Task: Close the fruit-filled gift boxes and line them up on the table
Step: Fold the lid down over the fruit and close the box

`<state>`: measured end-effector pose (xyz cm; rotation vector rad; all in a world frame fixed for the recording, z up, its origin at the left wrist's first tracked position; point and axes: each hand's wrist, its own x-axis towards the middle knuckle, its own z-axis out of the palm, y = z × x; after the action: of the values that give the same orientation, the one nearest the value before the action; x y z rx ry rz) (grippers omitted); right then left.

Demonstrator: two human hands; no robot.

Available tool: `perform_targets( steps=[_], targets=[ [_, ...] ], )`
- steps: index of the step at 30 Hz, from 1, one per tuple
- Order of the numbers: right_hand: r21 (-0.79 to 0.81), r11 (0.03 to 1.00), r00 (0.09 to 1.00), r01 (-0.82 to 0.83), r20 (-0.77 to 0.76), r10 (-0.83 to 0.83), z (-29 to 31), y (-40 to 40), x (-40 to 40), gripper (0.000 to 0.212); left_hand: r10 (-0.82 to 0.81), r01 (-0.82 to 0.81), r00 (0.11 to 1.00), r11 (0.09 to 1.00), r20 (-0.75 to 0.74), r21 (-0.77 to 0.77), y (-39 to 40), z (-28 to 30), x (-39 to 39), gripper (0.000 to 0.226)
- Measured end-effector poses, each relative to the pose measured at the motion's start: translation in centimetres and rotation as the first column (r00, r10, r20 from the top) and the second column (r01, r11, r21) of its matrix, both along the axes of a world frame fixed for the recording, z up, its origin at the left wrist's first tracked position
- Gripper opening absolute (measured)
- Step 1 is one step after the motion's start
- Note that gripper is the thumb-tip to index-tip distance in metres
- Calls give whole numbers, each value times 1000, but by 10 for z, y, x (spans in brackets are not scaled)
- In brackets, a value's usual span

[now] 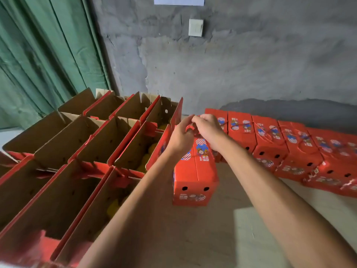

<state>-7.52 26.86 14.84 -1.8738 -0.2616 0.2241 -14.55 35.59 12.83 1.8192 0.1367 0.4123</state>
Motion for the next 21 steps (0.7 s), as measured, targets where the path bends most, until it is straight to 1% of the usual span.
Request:
perform_targets(
  steps=[5, 7, 9, 12, 13, 16, 21],
  targets=[
    [-10, 1000, 999, 22, -35, -22, -10, 45, 64, 20, -45, 43, 998, 998, -34, -56, 47, -7, 64, 51],
    [-19, 1000, 999, 21, -41, -22, -14, 59, 86, 24, -47, 45, 998, 997, -40, -56, 58, -11, 84, 50],
    [-47, 998, 999, 32, -42, -34, -16, 72, 108, 29, -15, 13, 999, 999, -43, -48, 68, -15, 105, 51],
    [-60, 998, 999, 27, -38, -29, -15, 92, 142, 21, 66, -64, 998, 995, 20, -76, 80, -23, 138, 46],
    [-50, 998, 999, 34, -38, -36, -16, 98, 154, 21, 80, -77, 996, 993, 30, -89, 83, -24, 148, 45],
    [-27, 998, 998, 63, -20, -63, -18, 111, 186, 26, 92, -87, 995, 988, 32, -129, 89, -29, 177, 45],
    [-16, 996, 996, 92, 10, -92, -25, 122, 228, 26, 87, -81, 996, 987, 37, -136, 92, -38, 221, 46]
  ],
)
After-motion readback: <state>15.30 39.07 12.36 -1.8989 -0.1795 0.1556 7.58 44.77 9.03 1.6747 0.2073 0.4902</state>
